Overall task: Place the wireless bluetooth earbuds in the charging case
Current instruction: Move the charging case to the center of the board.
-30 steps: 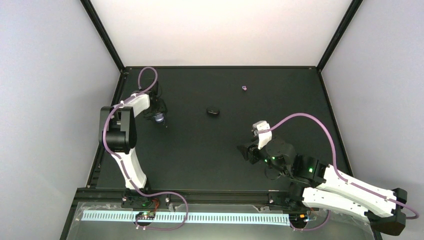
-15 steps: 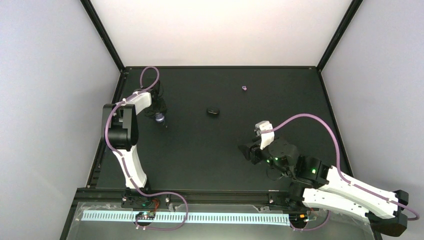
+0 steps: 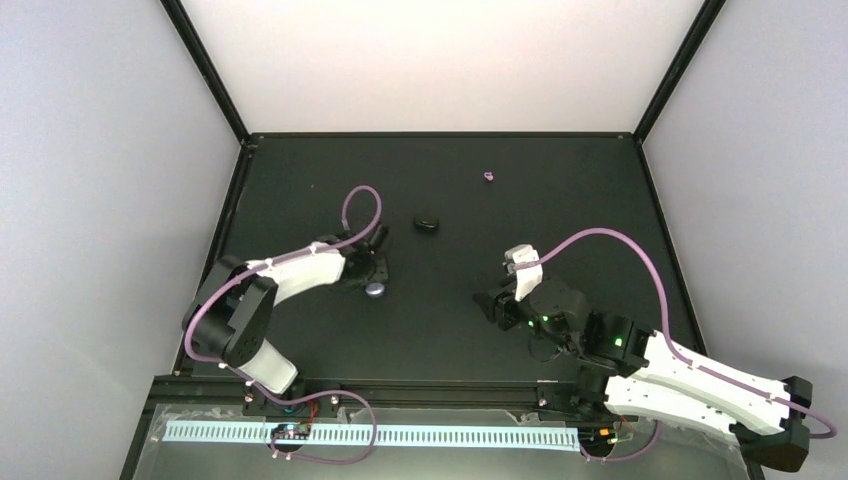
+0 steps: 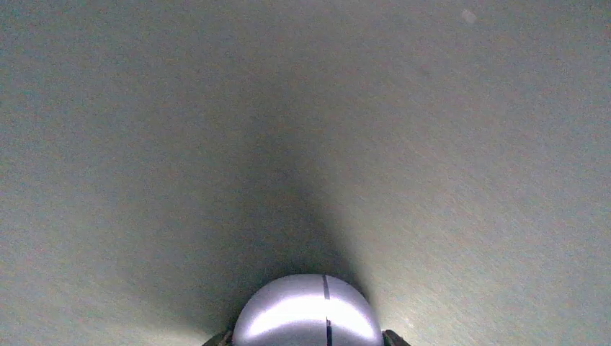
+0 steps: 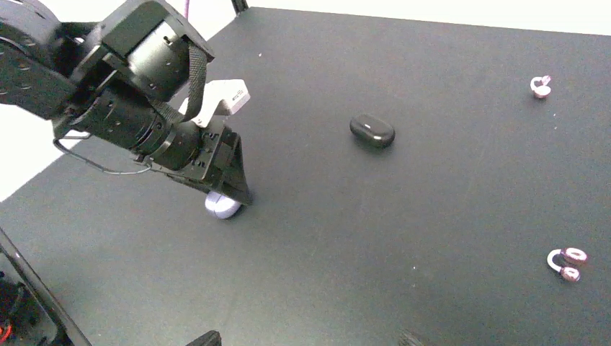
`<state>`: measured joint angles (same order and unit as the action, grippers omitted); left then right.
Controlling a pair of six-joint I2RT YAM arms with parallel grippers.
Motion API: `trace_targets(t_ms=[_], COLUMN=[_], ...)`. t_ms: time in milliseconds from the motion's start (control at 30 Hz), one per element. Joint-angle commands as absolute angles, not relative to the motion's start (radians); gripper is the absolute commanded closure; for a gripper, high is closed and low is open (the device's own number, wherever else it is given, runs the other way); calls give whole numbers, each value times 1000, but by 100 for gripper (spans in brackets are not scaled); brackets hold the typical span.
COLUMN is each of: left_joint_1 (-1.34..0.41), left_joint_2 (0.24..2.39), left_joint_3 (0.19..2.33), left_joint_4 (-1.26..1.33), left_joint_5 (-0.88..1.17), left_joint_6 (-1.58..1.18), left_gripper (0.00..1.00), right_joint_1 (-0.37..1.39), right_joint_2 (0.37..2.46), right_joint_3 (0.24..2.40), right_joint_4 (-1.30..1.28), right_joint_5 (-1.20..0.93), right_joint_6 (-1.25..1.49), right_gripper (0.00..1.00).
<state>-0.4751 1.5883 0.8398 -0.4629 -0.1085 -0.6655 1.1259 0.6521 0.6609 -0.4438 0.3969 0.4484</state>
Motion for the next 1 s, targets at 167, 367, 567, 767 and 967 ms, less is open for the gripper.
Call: trace_targets(t_ms=[167,367,567,767,967], left_joint_1=[-733,-766,-756,-698,-694], left_joint_2=[1655,1691,1513,1056,669], left_joint_3=[871,980,946,862,818], left_joint_4=[-449,-516,-558,-627,-450], left_joint_5=[-143,-190,-213,-395,-431], left_joint_6=[-1094,-1108,-1041,-822,-461], left_gripper=[53,25,1,1,1], right_joint_1=[1122,1122,1123,1122,1116], right_joint_2=[659,649,681,892,1253], right_joint_3=[637,632,621,673,798], right_joint_4=[-427,-451,-428,-333,-183], right_joint_5=[388,396,379,302,180], right_joint_6=[460,482,484,466,479], right_gripper=[36,36,36,36,36])
